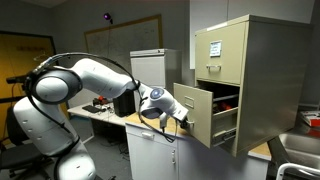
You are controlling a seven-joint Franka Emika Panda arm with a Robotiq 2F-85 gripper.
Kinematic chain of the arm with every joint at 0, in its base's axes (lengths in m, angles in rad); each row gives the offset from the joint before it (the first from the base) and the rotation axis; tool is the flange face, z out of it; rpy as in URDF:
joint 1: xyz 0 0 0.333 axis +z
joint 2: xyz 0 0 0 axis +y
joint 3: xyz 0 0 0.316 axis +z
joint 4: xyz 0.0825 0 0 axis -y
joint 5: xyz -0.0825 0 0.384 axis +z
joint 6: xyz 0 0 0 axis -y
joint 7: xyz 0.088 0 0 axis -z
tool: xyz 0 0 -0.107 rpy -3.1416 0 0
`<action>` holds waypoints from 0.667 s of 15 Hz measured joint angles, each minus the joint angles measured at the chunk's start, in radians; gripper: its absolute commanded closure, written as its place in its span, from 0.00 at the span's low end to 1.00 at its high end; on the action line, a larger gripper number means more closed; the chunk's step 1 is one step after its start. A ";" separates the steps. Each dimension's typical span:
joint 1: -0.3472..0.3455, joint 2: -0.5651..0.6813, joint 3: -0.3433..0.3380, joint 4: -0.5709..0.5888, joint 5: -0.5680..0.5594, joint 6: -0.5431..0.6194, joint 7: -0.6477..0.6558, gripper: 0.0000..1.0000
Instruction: Open the bottom drawer on the beige filing cabinet
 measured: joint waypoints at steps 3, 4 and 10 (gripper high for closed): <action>0.000 -0.071 0.006 -0.073 0.000 0.009 0.000 0.95; 0.000 -0.094 0.008 -0.096 0.000 0.013 0.000 0.75; -0.001 -0.199 0.011 -0.223 0.001 0.042 0.004 0.19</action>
